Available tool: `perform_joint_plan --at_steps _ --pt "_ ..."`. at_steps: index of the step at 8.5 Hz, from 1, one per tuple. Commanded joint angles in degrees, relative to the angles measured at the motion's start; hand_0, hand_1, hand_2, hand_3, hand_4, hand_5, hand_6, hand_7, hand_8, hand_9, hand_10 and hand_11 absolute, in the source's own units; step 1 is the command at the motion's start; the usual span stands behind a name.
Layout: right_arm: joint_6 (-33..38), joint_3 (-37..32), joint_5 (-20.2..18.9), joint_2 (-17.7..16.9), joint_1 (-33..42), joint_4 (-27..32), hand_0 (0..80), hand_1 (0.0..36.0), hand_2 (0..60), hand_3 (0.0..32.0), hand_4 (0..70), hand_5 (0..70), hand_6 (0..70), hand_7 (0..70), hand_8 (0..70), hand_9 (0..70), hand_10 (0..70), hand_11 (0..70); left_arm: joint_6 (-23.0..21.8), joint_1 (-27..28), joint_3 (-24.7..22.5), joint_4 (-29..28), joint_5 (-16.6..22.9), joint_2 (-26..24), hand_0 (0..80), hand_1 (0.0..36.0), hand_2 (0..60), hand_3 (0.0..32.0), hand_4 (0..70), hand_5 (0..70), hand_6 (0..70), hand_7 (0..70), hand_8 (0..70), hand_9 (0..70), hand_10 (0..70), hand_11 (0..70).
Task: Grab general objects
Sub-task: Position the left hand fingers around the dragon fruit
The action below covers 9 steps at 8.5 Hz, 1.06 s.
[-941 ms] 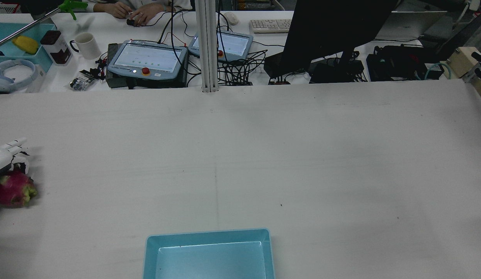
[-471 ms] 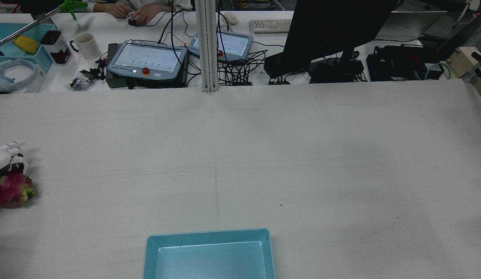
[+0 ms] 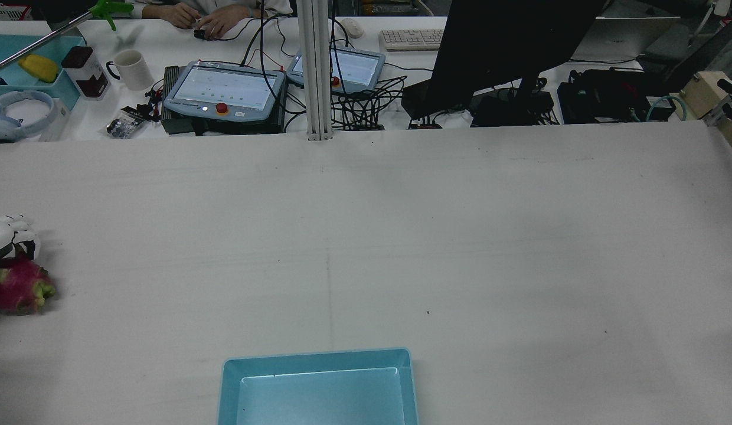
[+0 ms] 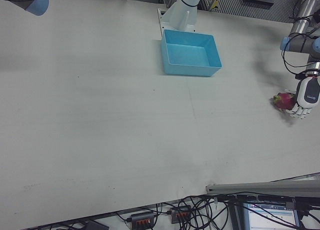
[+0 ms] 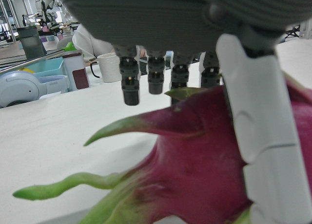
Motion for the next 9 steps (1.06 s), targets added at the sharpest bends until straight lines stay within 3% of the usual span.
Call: perform_joint_plan --at_steps 1,2,3,6,7,8,9 --pt "0.00 0.04 0.00 0.00 0.00 0.00 0.0 0.0 0.0 0.0 0.0 0.0 0.0 0.0 0.0 0.0 0.0 0.0 -0.24 -1.08 -2.33 0.13 0.40 -0.05 54.2 36.0 60.0 0.0 19.6 70.0 29.9 45.9 19.0 27.1 24.4 38.9" --pt "0.00 0.04 0.00 0.00 0.00 0.00 0.0 0.0 0.0 0.0 0.0 0.0 0.0 0.0 0.0 0.0 0.0 0.0 -0.16 -1.26 -2.44 0.75 0.49 -0.13 56.5 36.0 60.0 0.0 22.7 70.0 40.5 57.0 30.7 42.8 41.4 61.4" --pt "0.00 0.04 0.00 0.00 0.00 0.00 0.0 0.0 0.0 0.0 0.0 0.0 0.0 0.0 0.0 0.0 0.0 0.0 0.19 -0.91 -1.74 0.49 -0.03 -0.05 54.2 36.0 60.0 0.0 26.9 70.0 56.2 70.0 46.3 60.7 59.4 70.0" --pt "0.00 0.04 0.00 0.00 0.00 0.00 0.0 0.0 0.0 0.0 0.0 0.0 0.0 0.0 0.0 0.0 0.0 0.0 0.46 -0.91 -1.82 0.49 -0.12 0.48 52.5 36.0 60.0 0.0 24.4 70.0 50.8 67.6 42.1 54.5 50.7 70.0" --pt "0.00 0.04 0.00 0.00 0.00 0.00 0.0 0.0 0.0 0.0 0.0 0.0 0.0 0.0 0.0 0.0 0.0 0.0 0.63 -0.82 -1.39 0.23 -0.21 0.39 50.9 36.0 60.0 0.0 21.5 70.0 42.3 60.8 32.4 44.9 34.1 50.7" --pt "0.00 0.04 0.00 0.00 0.00 0.00 0.0 0.0 0.0 0.0 0.0 0.0 0.0 0.0 0.0 0.0 0.0 0.0 0.72 -0.82 -0.77 -0.56 -0.90 0.57 51.7 36.0 60.0 0.0 21.1 64.8 32.7 51.7 22.8 32.7 23.5 36.8" --pt "0.00 0.04 0.00 0.00 0.00 -0.09 0.0 0.0 0.0 0.0 0.0 0.0 0.0 0.0 0.0 0.0 0.0 0.0 0.64 -0.73 0.71 -1.44 -1.61 0.57 56.1 36.0 60.0 0.0 19.7 32.8 18.6 35.2 11.6 16.7 13.6 22.8"
